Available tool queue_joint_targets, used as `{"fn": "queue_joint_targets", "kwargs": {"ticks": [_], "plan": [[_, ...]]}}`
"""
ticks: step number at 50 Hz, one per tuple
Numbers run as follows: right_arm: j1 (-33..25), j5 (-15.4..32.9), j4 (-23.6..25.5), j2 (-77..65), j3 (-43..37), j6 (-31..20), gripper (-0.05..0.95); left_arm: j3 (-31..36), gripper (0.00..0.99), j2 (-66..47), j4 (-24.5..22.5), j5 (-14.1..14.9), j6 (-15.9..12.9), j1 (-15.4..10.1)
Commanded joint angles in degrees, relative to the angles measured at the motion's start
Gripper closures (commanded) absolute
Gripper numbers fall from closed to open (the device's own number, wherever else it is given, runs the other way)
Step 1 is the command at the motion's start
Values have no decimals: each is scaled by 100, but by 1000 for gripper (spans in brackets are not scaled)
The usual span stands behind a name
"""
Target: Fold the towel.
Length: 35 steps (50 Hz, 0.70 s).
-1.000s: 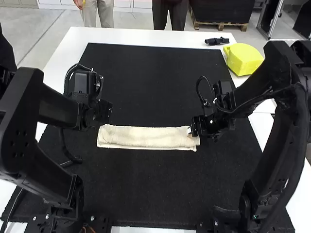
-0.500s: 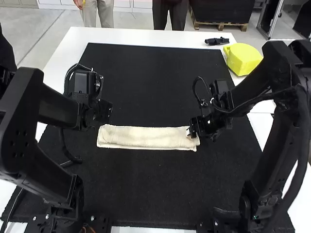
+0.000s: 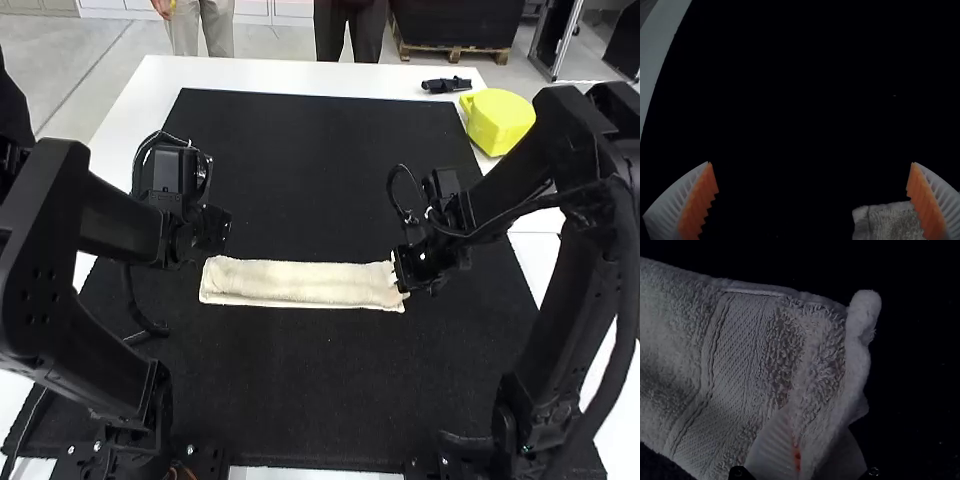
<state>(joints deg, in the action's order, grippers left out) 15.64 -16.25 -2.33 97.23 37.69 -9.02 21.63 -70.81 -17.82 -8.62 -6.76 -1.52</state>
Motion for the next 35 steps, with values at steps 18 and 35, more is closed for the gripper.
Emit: {"fn": "queue_joint_targets", "kwargs": {"ticks": [18,35], "plan": [[-773,342,-497,-108,-175,-557,918,193,111,137,-63,-17,44,-15],[-1239,685,-760,-134,-175,-883,918,202,111,137,-107,-25,52,-129]]}}
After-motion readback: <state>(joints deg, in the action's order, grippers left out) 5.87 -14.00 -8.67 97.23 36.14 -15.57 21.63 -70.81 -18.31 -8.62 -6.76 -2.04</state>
